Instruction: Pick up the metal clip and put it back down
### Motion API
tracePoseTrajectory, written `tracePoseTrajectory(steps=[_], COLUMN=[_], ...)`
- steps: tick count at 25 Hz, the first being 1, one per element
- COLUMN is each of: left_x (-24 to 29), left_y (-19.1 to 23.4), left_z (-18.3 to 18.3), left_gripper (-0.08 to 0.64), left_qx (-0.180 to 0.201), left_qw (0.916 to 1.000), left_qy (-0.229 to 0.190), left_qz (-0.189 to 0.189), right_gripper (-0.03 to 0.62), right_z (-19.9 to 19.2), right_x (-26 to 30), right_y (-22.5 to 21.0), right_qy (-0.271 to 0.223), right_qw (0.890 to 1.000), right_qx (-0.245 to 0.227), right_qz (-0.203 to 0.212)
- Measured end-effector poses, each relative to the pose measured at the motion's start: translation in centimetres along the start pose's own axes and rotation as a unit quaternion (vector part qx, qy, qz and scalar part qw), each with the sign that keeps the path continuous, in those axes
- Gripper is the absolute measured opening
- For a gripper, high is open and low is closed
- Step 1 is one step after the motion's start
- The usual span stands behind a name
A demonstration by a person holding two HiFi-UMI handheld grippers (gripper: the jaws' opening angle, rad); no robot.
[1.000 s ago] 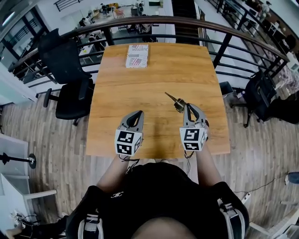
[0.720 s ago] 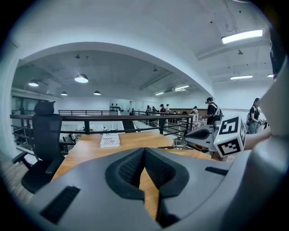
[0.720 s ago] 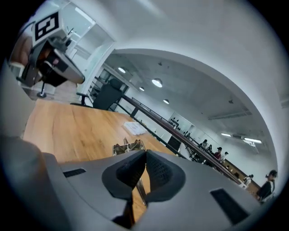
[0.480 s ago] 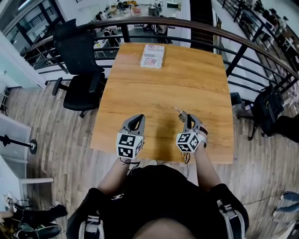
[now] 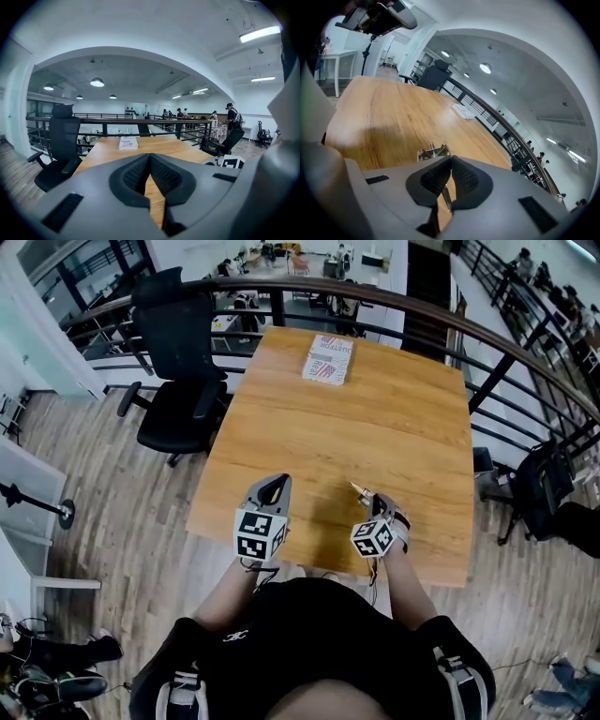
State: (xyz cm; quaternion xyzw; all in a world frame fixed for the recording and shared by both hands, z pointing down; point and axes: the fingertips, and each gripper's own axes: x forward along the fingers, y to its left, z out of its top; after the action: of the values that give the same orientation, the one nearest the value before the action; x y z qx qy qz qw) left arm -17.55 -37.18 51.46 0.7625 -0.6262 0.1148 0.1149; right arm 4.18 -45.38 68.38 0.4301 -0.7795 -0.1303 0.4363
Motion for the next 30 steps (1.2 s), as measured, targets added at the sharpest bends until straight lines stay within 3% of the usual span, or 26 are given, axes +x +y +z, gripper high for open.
tracePoseTrajectory(steps=[9, 14, 17, 20, 25, 28, 30], left_x=[1.3, 1.5, 1.6, 1.4, 1.5, 1.9, 2.1], left_y=[-0.4, 0.1, 0.4, 0.7, 1.1, 1.0, 0.6], left_z=[0.1, -0.1, -0.1, 0.1, 0.3, 0.7, 1.1], left_gripper=[0.014, 0.014, 0.014, 0.014, 0.014, 0.014, 0.014], left_qx=[0.002, -0.001, -0.001, 0.0, 0.003, 0.006, 0.01], left_qw=[0.9999, 0.9999, 0.9999, 0.9999, 0.9999, 0.9999, 0.9997], left_qy=[-0.003, -0.003, -0.001, -0.003, -0.006, -0.01, -0.013], left_qz=[-0.013, -0.011, -0.011, -0.012, -0.008, -0.011, -0.017], right_gripper=[0.026, 0.047, 0.058, 0.152, 0.108, 0.017, 0.015], right_z=[0.0, -0.3, 0.3, 1.4, 5.7, 9.1, 11.3], right_x=[1.9, 3.1, 3.5, 2.9, 0.0, -3.3, -5.9], right_y=[3.4, 5.6, 6.4, 6.0, 0.1, -4.7, -7.4], right_qy=[0.013, 0.044, 0.042, 0.024, -0.074, -0.146, -0.199], right_qw=[0.998, 0.989, 0.979, 0.968, 0.96, 0.955, 0.944], right_qx=[0.013, 0.038, 0.085, 0.144, 0.232, 0.25, 0.259], right_qz=[0.06, 0.138, 0.181, 0.206, 0.14, 0.069, 0.039])
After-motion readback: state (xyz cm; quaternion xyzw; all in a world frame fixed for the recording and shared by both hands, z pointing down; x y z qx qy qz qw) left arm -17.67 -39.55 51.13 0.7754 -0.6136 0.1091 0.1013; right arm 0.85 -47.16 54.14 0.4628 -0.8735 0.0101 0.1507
